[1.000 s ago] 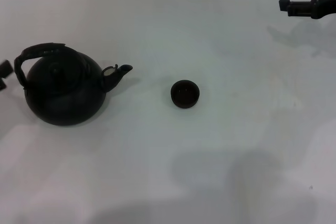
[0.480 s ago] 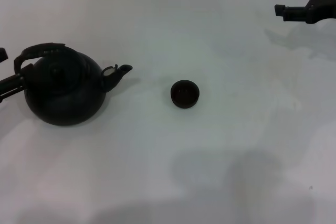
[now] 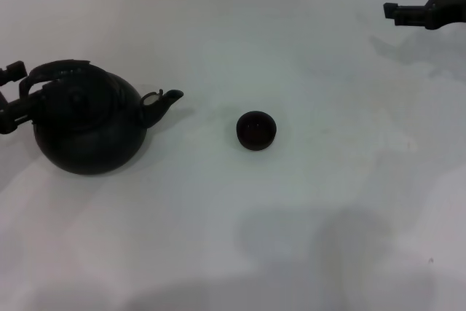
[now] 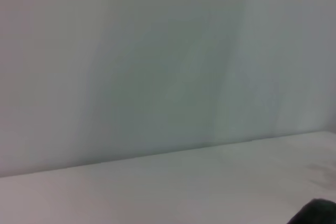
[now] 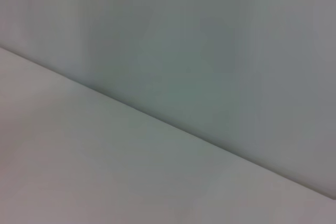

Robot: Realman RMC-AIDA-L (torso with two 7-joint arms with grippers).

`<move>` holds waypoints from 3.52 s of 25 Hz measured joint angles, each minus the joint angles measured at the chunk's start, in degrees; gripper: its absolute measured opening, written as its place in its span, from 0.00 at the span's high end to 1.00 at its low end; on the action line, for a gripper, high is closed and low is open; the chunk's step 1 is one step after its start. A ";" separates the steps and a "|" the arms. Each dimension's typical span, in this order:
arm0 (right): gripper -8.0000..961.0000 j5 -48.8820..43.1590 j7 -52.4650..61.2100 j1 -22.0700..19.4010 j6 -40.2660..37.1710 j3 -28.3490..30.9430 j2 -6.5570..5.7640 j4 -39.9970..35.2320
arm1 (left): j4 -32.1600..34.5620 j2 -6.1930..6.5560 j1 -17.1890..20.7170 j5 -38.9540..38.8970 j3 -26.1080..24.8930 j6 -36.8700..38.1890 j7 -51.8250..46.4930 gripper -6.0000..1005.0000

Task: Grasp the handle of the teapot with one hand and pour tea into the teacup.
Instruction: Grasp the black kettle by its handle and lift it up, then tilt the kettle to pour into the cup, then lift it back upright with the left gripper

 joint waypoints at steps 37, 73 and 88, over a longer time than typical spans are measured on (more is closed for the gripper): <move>0.10 0.21 -2.61 0.52 -4.91 0.15 1.54 1.67 | 2.39 -0.28 -7.28 -4.38 -2.96 -7.82 -6.93 0.77; 0.11 12.11 -10.25 -1.21 -4.41 0.31 1.65 1.63 | 26.47 0.19 -28.79 47.65 17.63 -10.54 -39.10 0.80; 0.11 12.42 -9.92 -1.56 -5.10 1.81 1.33 1.66 | 30.26 0.01 -28.22 47.66 26.81 -8.00 -40.06 0.82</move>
